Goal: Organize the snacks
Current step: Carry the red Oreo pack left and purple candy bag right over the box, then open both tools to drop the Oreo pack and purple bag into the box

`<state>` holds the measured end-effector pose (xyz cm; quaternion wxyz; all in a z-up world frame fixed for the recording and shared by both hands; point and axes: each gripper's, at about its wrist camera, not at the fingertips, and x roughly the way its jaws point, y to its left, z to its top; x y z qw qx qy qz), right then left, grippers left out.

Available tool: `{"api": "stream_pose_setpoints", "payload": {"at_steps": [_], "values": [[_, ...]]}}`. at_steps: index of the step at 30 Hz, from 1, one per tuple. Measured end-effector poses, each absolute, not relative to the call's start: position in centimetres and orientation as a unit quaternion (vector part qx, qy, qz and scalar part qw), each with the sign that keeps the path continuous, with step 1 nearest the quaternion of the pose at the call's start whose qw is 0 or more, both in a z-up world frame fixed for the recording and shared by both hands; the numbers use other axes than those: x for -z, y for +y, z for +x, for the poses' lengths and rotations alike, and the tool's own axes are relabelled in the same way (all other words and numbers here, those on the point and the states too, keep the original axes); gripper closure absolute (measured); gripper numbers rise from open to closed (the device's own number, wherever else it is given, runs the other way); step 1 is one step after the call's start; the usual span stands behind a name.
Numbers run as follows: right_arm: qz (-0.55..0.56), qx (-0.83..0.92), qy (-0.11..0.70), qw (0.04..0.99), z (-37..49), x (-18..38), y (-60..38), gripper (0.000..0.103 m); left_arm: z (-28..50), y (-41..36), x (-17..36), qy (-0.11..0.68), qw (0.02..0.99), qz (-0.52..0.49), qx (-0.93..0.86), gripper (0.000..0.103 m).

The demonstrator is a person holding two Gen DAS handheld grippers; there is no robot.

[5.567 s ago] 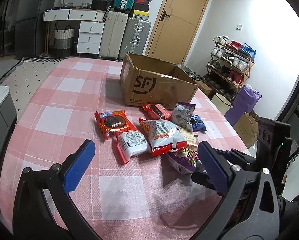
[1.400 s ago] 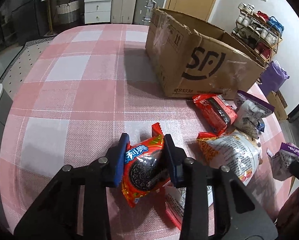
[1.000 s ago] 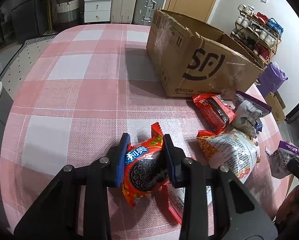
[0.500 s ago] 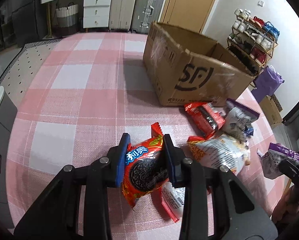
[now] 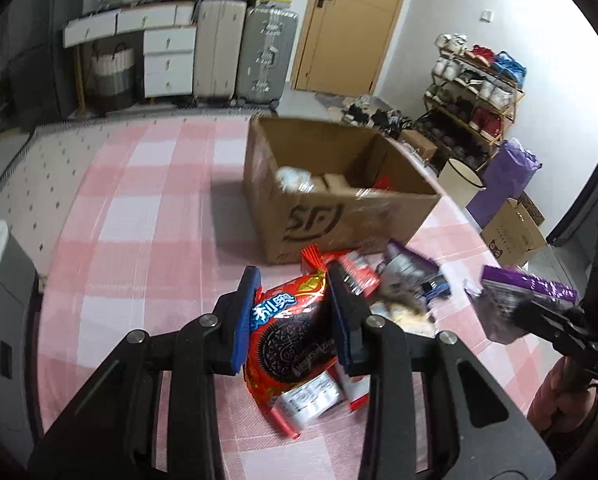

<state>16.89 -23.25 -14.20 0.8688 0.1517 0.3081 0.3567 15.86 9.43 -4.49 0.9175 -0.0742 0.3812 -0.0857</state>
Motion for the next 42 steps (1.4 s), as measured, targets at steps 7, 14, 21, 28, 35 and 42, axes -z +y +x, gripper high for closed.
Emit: {"api": "stream_pose_setpoints", "payload": {"at_steps": [7, 14, 21, 28, 35, 42], "values": [[0.151, -0.362, 0.288, 0.874, 19.0, 10.4, -22.7, 0.058, 16.1, 7.6, 0.3, 0.356, 0.926, -0.060, 0.108, 0.073], [0.146, -0.360, 0.269, 0.881, 21.4, 6.6, -22.1, 0.058, 17.0, 5.8, -4.0, 0.339, 0.929, -0.058, 0.134, 0.073], [0.145, -0.353, 0.261, 0.886, 24.5, 3.4, -22.0, 0.058, 19.7, 4.8, -8.0, 0.322, 0.935, -0.051, 0.143, 0.073], [0.123, -0.353, 0.259, 0.891, 28.7, 0.9, -21.0, 0.058, 24.0, 4.6, -10.6, 0.318, 0.936, -0.055, 0.141, 0.073], [0.115, -0.336, 0.271, 0.895, 33.5, 0.5, -20.4, 0.058, 29.9, 4.8, -10.3, 0.332, 0.931, -0.063, 0.139, 0.073], [0.097, -0.316, 0.305, 0.893, 37.7, 3.3, -19.7, 0.058, 35.6, 4.1, -5.6, 0.366, 0.918, -0.067, 0.140, 0.073]]}}
